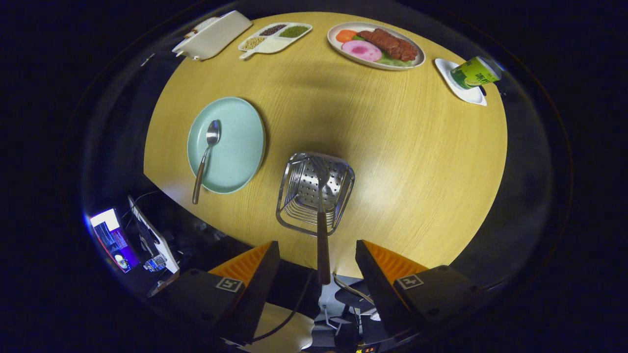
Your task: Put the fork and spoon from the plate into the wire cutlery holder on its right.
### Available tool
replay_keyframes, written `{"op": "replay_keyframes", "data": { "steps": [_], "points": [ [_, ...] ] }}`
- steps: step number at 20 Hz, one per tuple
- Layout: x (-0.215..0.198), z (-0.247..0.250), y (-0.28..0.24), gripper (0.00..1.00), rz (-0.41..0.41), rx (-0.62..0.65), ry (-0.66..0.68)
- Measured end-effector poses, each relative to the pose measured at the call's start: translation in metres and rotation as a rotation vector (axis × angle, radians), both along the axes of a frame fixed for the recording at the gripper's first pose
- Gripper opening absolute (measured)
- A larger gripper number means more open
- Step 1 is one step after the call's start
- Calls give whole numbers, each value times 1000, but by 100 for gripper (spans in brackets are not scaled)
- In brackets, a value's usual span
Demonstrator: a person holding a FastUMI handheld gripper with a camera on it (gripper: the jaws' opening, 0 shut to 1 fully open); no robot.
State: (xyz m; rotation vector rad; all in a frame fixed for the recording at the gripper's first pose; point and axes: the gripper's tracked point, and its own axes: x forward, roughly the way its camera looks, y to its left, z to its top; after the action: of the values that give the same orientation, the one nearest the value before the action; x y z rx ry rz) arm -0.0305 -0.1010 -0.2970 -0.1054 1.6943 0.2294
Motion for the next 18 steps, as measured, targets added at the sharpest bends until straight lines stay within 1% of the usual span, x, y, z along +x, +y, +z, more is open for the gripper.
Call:
{"op": "replay_keyframes", "data": {
  "steps": [2,5,7,9,11,14,17,18],
  "points": [
    [12,19,-2,100,-20,-3,-125],
    [36,51,-1,100,16,-25,-368],
    [43,77,11,100,-4,-1,-505],
    [45,99,36,100,-26,29,-631],
    [46,120,57,100,-31,65,-748],
    [38,141,84,100,-16,90,-865],
    [33,126,115,100,28,72,-911],
    [32,118,129,100,28,86,-911]
  ]
}}
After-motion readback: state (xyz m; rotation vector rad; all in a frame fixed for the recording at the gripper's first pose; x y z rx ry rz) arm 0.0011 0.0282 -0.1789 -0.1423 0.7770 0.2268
